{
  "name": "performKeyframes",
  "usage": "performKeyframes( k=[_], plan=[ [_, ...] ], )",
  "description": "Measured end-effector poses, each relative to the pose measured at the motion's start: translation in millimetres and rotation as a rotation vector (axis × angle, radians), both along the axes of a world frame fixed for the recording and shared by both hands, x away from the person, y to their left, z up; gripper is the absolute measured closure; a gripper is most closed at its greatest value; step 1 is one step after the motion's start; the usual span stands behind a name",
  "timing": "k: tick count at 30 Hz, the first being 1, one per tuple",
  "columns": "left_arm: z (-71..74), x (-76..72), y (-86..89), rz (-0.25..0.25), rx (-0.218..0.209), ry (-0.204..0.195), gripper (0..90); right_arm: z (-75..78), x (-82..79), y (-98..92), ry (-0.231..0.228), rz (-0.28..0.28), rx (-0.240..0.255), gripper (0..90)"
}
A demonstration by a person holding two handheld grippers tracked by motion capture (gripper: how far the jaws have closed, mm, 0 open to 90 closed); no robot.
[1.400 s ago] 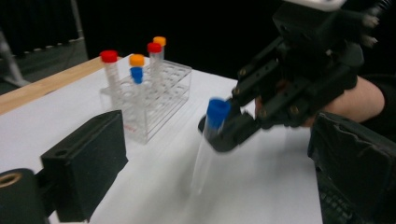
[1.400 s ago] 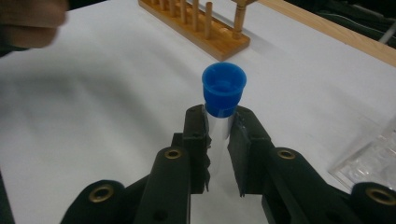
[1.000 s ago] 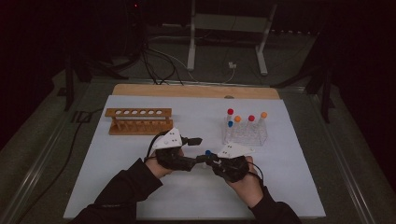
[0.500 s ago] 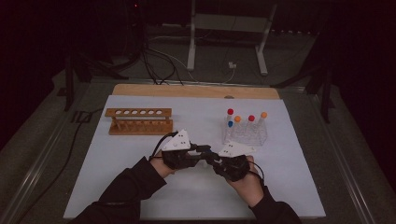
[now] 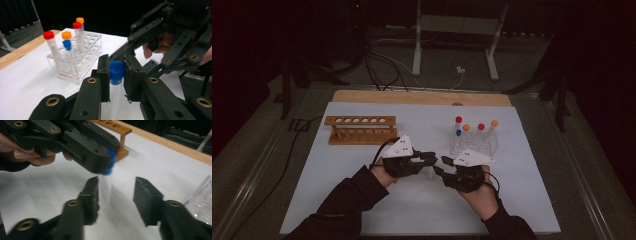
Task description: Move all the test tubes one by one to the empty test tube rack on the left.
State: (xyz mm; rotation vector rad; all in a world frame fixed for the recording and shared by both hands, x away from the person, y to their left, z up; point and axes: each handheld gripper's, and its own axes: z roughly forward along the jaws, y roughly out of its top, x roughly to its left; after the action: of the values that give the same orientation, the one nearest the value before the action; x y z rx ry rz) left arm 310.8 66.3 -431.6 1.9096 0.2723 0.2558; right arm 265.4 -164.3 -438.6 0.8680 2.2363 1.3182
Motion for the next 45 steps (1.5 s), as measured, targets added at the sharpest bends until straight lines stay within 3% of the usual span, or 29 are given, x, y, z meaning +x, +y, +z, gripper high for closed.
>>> performKeyframes(
  k=[8, 12, 15, 21, 24, 25, 26, 27, 28, 29, 30, 35, 37, 40, 45],
  plan=[
    [15.7, 10.1, 22.1, 0.054, -0.001, -0.013, 77.9, 4.7, 0.1, -10.9, -0.024, -0.041, 0.049, 19.3],
    [22.0, 16.6, 32.1, 0.088, -0.011, -0.018, 77.9, 7.1, 0.6, -13.9, -0.031, -0.055, 0.072, 8.5],
    [36.5, 27.1, 46.2, 0.135, -0.031, -0.022, 77.9, 8.1, 2.1, -15.6, -0.028, -0.072, 0.084, 1.8],
    [59.3, 43.5, 67.2, 0.231, -0.035, -0.076, 77.9, 12.4, 2.8, -24.0, -0.045, -0.067, 0.110, 0.0],
    [63.4, 54.2, 77.8, 0.295, -0.037, -0.090, 77.9, 13.7, 3.1, -26.9, -0.045, -0.067, 0.117, 0.0],
    [63.4, 54.2, 77.8, 0.295, -0.037, -0.090, 77.9, 13.8, 3.1, -27.5, -0.045, -0.066, 0.117, 0.0],
    [63.0, 62.7, 83.8, 0.342, -0.048, -0.080, 77.9, 13.7, 2.8, -27.9, -0.051, -0.066, 0.117, 0.0],
    [63.0, 62.7, 83.8, 0.342, -0.048, -0.080, 77.9, 13.7, 2.8, -27.9, -0.051, -0.066, 0.117, 0.0],
    [60.8, 71.0, 88.7, 0.394, -0.043, -0.086, 77.9, 13.9, 2.3, -28.0, -0.051, -0.056, 0.121, 0.0],
    [60.8, 71.0, 88.7, 0.394, -0.043, -0.086, 77.9, 13.9, 2.3, -28.0, -0.051, -0.056, 0.121, 0.0],
    [57.1, 79.2, 92.7, 0.450, -0.036, -0.092, 77.9, 14.7, 1.1, -27.8, -0.060, -0.058, 0.123, 0.0],
    [48.7, 94.7, 101.1, 0.522, -0.041, -0.077, 77.9, 15.9, -0.3, -28.5, -0.074, -0.057, 0.127, 0.0],
    [42.6, 104.1, 105.1, 0.583, -0.030, -0.094, 77.9, 15.5, 0.0, -29.0, -0.077, -0.057, 0.124, 0.0],
    [35.8, 112.9, 109.0, 0.627, -0.036, -0.090, 77.9, 14.4, 0.8, -29.0, -0.074, -0.056, 0.123, 0.0],
    [22.7, 120.3, 108.9, 0.651, -0.034, -0.062, 77.9, 13.4, 1.0, -29.3, -0.074, -0.054, 0.121, 0.0]
  ],
)
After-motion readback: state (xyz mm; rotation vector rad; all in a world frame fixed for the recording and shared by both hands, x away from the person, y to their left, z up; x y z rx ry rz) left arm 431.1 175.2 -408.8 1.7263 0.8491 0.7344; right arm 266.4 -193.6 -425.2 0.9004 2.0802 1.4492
